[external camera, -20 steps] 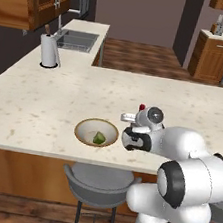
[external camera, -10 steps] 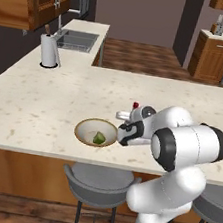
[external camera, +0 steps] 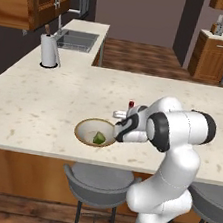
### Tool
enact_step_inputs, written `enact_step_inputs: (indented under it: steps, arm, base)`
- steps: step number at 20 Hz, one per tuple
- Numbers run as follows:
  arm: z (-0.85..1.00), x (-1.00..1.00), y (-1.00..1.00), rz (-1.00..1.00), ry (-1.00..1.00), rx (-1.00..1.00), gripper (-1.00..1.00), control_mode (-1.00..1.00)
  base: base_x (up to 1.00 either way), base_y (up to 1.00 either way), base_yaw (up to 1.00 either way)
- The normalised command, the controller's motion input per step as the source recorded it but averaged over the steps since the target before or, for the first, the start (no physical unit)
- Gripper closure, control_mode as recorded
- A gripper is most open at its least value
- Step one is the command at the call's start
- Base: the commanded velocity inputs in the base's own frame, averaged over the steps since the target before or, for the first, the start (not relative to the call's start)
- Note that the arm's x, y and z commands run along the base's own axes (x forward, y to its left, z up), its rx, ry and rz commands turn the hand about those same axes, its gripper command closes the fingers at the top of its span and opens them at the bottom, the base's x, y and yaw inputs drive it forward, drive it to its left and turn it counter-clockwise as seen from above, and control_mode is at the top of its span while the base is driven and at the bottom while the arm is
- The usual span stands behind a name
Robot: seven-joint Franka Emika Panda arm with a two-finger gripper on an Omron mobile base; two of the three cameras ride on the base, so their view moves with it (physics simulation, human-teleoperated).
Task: There is a bowl on the dining counter. Grab a lemon wedge from the fridge and place it in the bowl. Then get the liquor bottle and glass cup from the cabinet and place them next to the bowl.
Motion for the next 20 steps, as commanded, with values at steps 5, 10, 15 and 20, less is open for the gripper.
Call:
enact_step_inputs:
  steps: [5, 10, 15, 20]
  arm:
    - [-0.34, 0.07, 0.00, 0.01, 0.00, 0.00, 1.00, -1.00]
    - [-0.35, 0.00, 0.00, 0.01, 0.00, 0.00, 1.00, -1.00]
    - [-0.19, -0.30, 0.00, 0.00, -0.01, 0.00, -1.00, -1.00]
    - [0.00, -0.48, 0.00, 0.00, -0.06, 0.00, -1.00, -1.00]
  base:
    - [0.00, 0.00, 0.00]
    - [0.00, 0.00, 0.00]
    - [0.00, 0.00, 0.00]
    - [0.00, 0.00, 0.00]
